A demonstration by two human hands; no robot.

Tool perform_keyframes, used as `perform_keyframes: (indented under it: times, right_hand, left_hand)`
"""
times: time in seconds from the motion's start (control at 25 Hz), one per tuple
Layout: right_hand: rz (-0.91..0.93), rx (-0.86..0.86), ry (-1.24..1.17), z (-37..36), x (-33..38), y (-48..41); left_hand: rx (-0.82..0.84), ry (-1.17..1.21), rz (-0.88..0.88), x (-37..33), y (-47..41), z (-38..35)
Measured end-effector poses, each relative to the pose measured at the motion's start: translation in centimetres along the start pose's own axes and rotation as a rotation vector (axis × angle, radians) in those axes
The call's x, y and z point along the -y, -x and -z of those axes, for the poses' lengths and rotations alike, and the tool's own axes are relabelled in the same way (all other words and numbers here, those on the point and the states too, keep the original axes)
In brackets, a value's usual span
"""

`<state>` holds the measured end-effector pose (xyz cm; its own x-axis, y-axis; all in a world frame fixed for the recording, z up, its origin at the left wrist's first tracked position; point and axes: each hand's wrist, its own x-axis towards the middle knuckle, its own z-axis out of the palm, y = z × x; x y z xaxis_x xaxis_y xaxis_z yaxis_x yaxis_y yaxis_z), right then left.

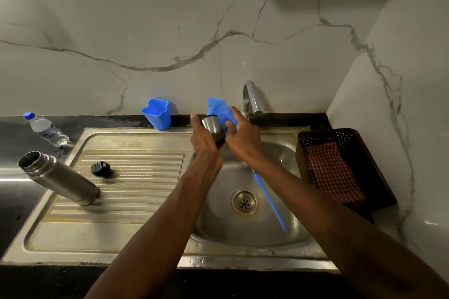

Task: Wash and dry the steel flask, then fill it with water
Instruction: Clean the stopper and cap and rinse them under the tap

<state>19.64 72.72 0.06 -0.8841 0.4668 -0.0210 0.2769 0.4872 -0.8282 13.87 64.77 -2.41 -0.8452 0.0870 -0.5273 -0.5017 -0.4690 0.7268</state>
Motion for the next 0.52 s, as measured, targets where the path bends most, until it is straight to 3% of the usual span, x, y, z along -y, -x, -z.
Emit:
perform_keyframes:
  times: [0.12,0.28,0.44,0.52]
  right_hand:
    - [0.121,0.033,-0.02,-0.7,1.0,1.3]
    - [-0.115,0.026,-0.13,-0.1,0.9,0.2]
    - [0.064,0.016,-0.109,0.8,2.5,2.2]
    - [0.034,-0.009,-0.103,1.1,2.5,1.6]
  left_hand:
    - [0.102,0.037,-0.133,0.3,-0.3,0.3]
    - [0.287,0.072,-0.073,0.0,1.2,0.1]
    - [0.445,0.155,-0.067,-0.9,1.0,0.3]
    - [0.43,0.148,-0.061,-0.6,1.3,0.3]
